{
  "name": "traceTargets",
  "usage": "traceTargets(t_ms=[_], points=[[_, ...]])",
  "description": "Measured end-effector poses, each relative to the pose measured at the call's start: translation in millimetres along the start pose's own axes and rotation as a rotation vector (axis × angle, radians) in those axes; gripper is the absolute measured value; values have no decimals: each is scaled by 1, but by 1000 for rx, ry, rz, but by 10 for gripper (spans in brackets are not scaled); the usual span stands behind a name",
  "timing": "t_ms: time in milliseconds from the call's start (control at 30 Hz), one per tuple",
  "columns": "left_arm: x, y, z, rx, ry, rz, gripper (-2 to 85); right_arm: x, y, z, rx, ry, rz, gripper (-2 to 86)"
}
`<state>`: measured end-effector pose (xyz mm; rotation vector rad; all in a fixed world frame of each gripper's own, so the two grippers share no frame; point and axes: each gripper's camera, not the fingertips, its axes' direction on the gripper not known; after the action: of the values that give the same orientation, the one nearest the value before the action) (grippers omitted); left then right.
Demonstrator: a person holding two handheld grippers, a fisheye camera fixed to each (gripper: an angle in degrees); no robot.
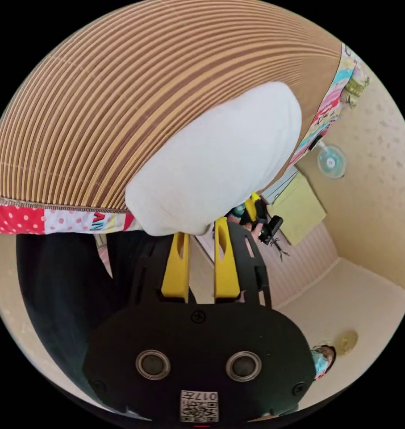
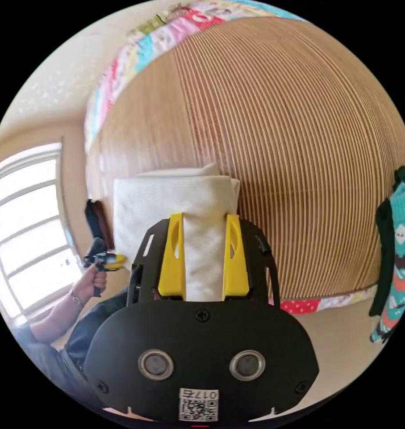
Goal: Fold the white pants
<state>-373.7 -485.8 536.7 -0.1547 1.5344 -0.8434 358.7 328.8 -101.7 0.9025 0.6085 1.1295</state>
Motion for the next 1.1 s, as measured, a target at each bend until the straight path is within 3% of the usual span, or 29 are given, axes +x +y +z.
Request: traceTargets(t_ms=[100, 233, 300, 400, 533, 600, 700, 800, 900, 1000, 1100], points=[[45, -12, -22, 84, -125, 119, 79, 4, 1, 13, -41, 22, 59, 108], [150, 2, -76, 314, -447, 585, 67, 11, 30, 47, -195, -193, 98, 81], [170, 17, -105, 415, -459, 670, 65, 3, 52, 83, -416, -418, 8, 51], [170, 21, -131, 369, -352, 676, 112, -12, 78, 104, -579, -517, -176, 45], [147, 24, -114, 238, -434, 629, 173, 6, 77, 55, -314, -553, -216, 88], [139, 23, -99, 178, -438, 626, 200, 39, 62, 15, -53, -549, -150, 152], [132, 23, -80, 159, -433, 604, 223, 81, 27, 4, 89, -597, -84, 215], [130, 28, -71, 176, -505, 571, 232, 100, -19, 24, 35, -684, -89, 267], [133, 36, -59, 97, -535, 592, 231, 95, -55, 44, -47, -613, -165, 275], [129, 50, -50, 38, -518, 581, 216, 87, -74, 80, -201, -645, -220, 257], [124, 63, -54, -21, -423, 547, 167, 100, -72, 81, -174, -621, -154, 221]])
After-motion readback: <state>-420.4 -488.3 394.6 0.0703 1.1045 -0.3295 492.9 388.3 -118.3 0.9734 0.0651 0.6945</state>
